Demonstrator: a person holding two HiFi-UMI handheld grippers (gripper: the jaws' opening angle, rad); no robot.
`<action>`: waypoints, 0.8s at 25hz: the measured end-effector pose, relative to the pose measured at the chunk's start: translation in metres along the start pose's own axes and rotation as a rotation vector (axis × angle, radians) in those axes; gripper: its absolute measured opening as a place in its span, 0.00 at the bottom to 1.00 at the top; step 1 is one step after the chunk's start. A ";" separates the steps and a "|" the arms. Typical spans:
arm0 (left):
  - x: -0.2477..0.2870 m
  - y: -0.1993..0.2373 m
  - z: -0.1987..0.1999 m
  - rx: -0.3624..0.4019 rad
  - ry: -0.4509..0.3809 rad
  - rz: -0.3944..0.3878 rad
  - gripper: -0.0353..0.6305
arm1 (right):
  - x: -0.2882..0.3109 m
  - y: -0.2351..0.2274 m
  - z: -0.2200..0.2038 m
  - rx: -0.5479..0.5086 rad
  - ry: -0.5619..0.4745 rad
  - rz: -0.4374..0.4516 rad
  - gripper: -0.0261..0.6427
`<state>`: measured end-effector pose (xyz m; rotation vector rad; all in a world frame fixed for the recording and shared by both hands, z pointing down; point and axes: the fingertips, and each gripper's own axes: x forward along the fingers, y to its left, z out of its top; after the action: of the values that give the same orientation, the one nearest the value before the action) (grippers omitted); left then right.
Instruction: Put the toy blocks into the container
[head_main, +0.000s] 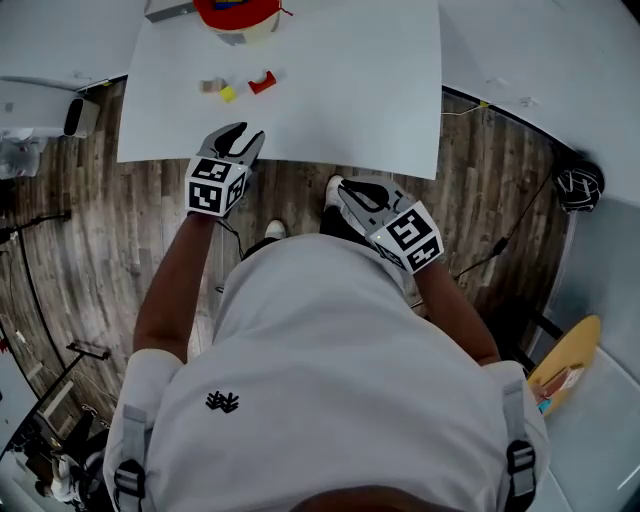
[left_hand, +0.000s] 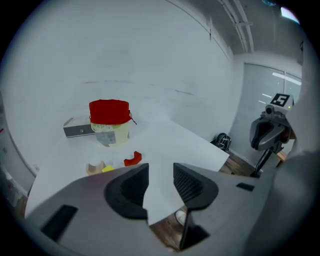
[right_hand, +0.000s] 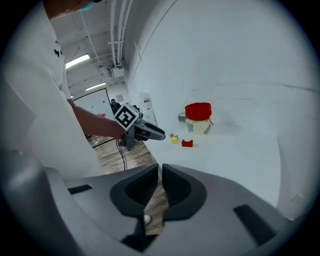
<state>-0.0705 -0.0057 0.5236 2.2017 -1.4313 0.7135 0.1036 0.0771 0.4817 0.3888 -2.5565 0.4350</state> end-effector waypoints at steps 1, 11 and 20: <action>0.011 0.005 0.004 0.000 0.016 0.015 0.29 | -0.001 -0.013 0.002 -0.005 0.003 0.014 0.08; 0.078 0.052 0.001 0.142 0.225 0.096 0.36 | -0.002 -0.081 -0.005 0.030 0.039 0.100 0.08; 0.109 0.092 -0.021 0.344 0.362 0.055 0.39 | 0.016 -0.089 0.016 0.069 0.034 -0.004 0.08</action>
<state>-0.1228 -0.1053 0.6140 2.1282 -1.2591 1.3865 0.1146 -0.0128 0.4981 0.4072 -2.5130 0.5246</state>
